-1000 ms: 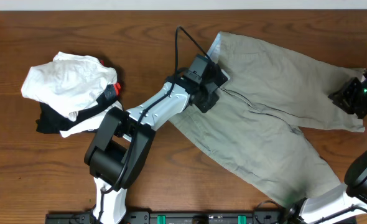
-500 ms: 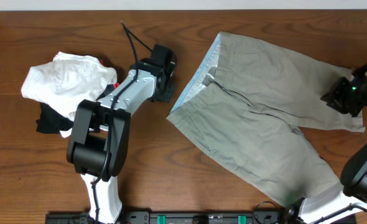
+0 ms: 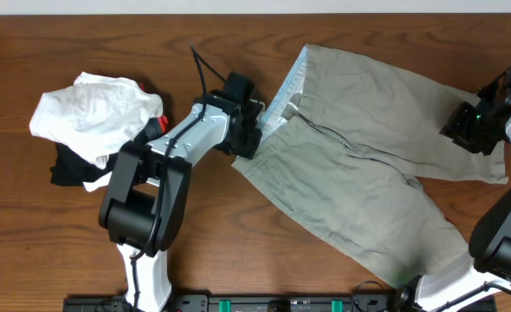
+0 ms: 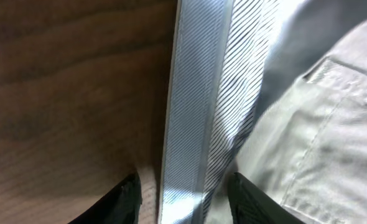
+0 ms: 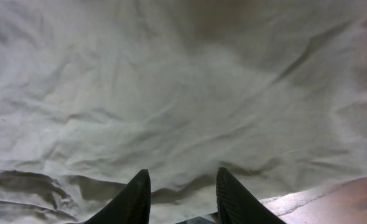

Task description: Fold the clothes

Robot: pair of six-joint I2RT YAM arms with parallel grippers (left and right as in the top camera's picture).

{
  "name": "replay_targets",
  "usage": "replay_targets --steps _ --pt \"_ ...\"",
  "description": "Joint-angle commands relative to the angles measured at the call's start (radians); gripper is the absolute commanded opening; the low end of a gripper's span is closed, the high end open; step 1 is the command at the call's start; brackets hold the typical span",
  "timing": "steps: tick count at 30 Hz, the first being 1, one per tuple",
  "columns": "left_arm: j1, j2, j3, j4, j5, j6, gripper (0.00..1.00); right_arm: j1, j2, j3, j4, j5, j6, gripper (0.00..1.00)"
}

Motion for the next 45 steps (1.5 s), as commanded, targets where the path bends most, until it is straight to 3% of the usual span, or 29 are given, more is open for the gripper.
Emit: replay_targets --steps 1,2,4,5,10,17,29,33,39,42,45 --pt "-0.001 0.039 -0.051 -0.006 0.014 0.011 0.46 0.006 0.009 0.008 0.003 0.010 -0.003 0.33" --pt "-0.001 0.050 -0.056 -0.006 0.014 0.014 0.40 0.007 0.009 0.008 0.003 0.010 -0.003 0.33" --pt "-0.001 0.071 -0.064 -0.010 0.014 0.013 0.11 0.008 0.009 0.008 0.005 0.010 -0.003 0.33" --pt "-0.001 0.081 -0.065 -0.018 0.012 0.013 0.06 0.010 0.009 0.008 0.006 0.010 -0.003 0.33" --pt "0.016 0.095 -0.066 -0.093 -0.182 -0.200 0.06 0.011 0.009 0.008 0.021 0.010 -0.003 0.31" --pt "0.114 0.095 -0.069 -0.237 -0.204 -0.380 0.06 0.029 0.021 0.005 0.115 -0.034 -0.064 0.24" --pt "0.171 0.095 -0.069 -0.407 -0.204 -0.391 0.06 0.116 0.232 0.002 0.303 0.037 0.039 0.18" --pt "0.172 0.095 -0.069 -0.413 -0.204 -0.391 0.09 0.117 0.318 0.002 0.450 0.071 0.050 0.15" --pt "0.171 0.077 -0.060 -0.405 -0.184 -0.391 0.34 0.117 0.382 0.010 0.609 0.165 0.049 0.13" --pt "0.171 0.065 -0.042 -0.405 -0.184 -0.391 0.47 0.117 0.381 0.040 0.607 0.076 0.037 0.21" --pt "0.172 0.047 -0.016 -0.401 -0.185 -0.383 0.48 0.114 0.368 0.088 0.550 -0.016 -0.001 0.34"
